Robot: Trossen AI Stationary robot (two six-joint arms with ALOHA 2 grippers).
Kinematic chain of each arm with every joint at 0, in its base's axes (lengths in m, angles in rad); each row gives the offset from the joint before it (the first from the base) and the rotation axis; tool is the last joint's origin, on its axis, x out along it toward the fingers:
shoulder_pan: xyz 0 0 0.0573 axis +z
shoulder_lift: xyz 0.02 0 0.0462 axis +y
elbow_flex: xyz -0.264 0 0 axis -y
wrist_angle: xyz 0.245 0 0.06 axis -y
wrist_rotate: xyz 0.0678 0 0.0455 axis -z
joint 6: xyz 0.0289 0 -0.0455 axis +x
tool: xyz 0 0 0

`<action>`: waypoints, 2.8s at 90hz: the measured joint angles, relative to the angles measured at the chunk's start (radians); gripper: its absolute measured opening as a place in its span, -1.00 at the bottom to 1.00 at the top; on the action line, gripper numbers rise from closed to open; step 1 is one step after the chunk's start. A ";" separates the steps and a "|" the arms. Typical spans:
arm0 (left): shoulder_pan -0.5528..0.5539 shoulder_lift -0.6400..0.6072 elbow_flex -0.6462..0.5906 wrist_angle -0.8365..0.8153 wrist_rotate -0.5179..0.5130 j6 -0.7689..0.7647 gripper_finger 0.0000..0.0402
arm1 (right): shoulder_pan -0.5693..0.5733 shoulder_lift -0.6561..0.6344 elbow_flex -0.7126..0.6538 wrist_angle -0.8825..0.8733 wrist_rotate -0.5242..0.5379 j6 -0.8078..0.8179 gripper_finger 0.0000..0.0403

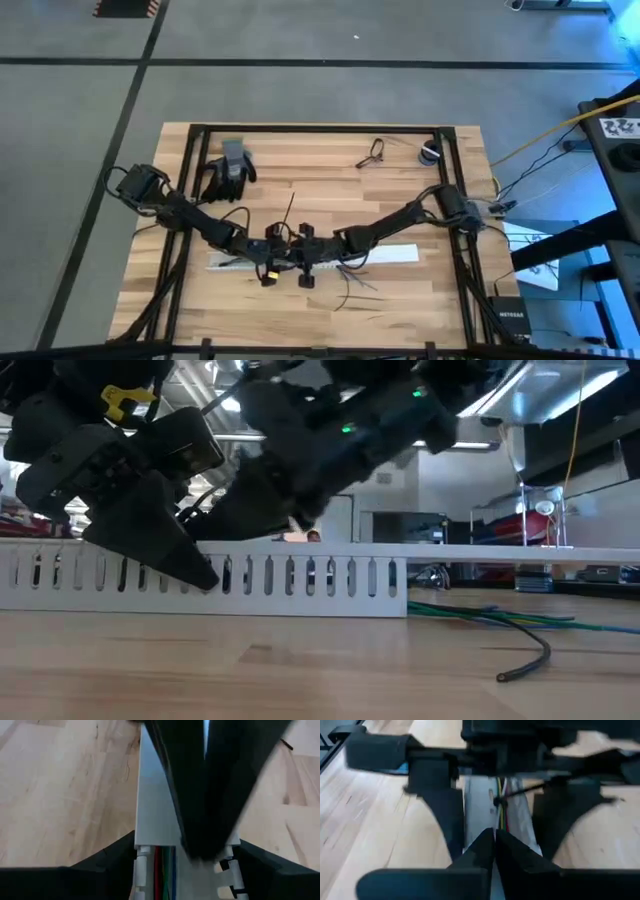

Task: Ziptie cables
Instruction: Close the cable duct

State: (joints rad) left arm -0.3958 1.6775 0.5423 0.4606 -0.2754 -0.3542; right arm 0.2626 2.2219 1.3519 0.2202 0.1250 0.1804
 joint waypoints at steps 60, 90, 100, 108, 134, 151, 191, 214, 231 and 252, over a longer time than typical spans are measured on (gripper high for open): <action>0.038 -0.165 0.085 -0.268 0.091 -0.057 0.44 | 0.000 -0.190 0.024 -0.244 0.065 -0.161 -0.97; -0.086 -0.238 0.030 -0.405 -0.080 -0.135 0.44 | 0.015 -0.321 -0.079 -0.344 0.066 -0.112 -0.97; -0.098 -0.207 0.002 -0.297 -0.105 -0.135 0.44 | 0.021 -0.320 -0.117 -0.354 0.065 -0.077 -0.97; -0.094 -0.167 -0.015 -0.201 -0.111 -0.113 0.44 | 0.028 -0.321 -0.144 -0.334 0.056 -0.047 -0.97; -0.077 0.015 -0.035 0.111 -0.115 -0.053 0.44 | 0.027 -0.322 -0.193 -0.321 0.039 0.002 -0.97; -0.066 0.062 -0.034 0.185 -0.113 -0.032 0.38 | 0.036 -0.322 -0.200 -0.318 0.032 0.005 -0.97; -0.066 0.061 -0.034 0.184 -0.109 -0.030 0.09 | 0.084 -0.318 -0.200 -0.325 0.067 0.045 -0.97; -0.066 0.060 -0.034 0.180 -0.108 -0.027 0.12 | 0.067 -0.228 -0.193 -0.194 0.050 0.048 -0.97; -0.067 0.059 -0.035 0.173 -0.108 -0.018 0.12 | 0.039 -0.134 -0.119 -0.156 0.024 0.048 -0.97; -0.067 0.059 -0.036 0.173 -0.108 -0.013 0.13 | 0.018 -0.050 -0.040 -0.095 0.011 0.021 -0.97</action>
State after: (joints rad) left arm -0.4629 1.7363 0.5064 0.6335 -0.3832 -0.3669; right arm 0.2806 2.1718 1.3115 0.1255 0.1362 0.2014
